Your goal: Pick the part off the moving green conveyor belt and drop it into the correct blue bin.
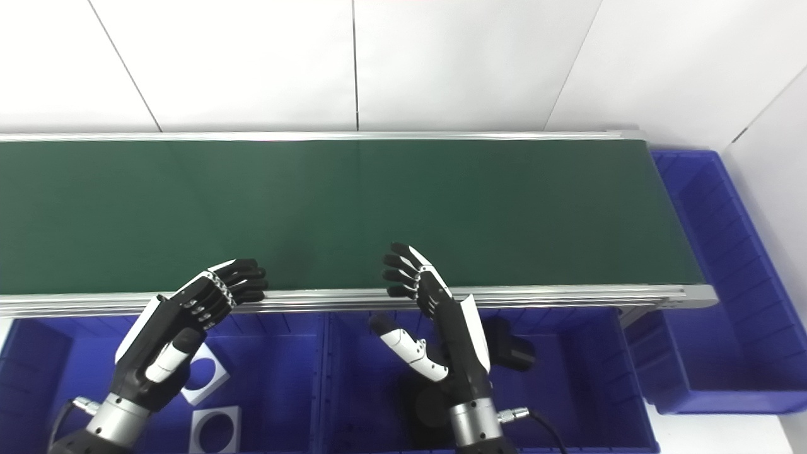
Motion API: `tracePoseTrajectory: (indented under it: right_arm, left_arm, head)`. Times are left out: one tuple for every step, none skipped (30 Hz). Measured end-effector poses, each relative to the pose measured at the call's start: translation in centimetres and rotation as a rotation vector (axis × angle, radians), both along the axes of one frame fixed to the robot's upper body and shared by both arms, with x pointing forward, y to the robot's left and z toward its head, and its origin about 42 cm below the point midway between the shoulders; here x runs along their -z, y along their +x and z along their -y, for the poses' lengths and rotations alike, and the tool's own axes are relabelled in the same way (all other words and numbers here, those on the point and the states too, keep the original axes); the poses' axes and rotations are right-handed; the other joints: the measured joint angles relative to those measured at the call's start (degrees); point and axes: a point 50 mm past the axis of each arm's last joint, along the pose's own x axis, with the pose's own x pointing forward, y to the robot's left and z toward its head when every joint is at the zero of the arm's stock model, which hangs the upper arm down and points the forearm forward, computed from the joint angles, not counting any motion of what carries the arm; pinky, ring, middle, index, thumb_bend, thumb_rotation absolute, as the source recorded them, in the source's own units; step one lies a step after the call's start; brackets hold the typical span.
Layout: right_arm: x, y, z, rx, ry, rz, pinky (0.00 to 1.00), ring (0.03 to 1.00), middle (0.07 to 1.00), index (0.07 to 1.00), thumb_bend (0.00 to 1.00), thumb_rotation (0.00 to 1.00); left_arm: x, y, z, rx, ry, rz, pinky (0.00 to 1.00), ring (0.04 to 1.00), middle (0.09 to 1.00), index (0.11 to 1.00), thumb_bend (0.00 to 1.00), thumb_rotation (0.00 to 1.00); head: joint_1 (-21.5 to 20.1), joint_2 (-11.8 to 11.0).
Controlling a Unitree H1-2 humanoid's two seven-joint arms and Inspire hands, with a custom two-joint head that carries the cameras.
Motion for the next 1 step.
tracePoseTrajectory:
  right_arm:
    - [-0.02, 0.00, 0.09, -0.003, -0.001, -0.002, 0.69, 0.768, 0.816, 0.865, 0.65, 0.64]
  left_arm:
    - [0.02, 0.00, 0.13, -0.008, -0.006, -0.001, 0.77, 0.787, 0.810, 0.799, 0.82, 0.71]
  head:
    - [0.27, 0.09]
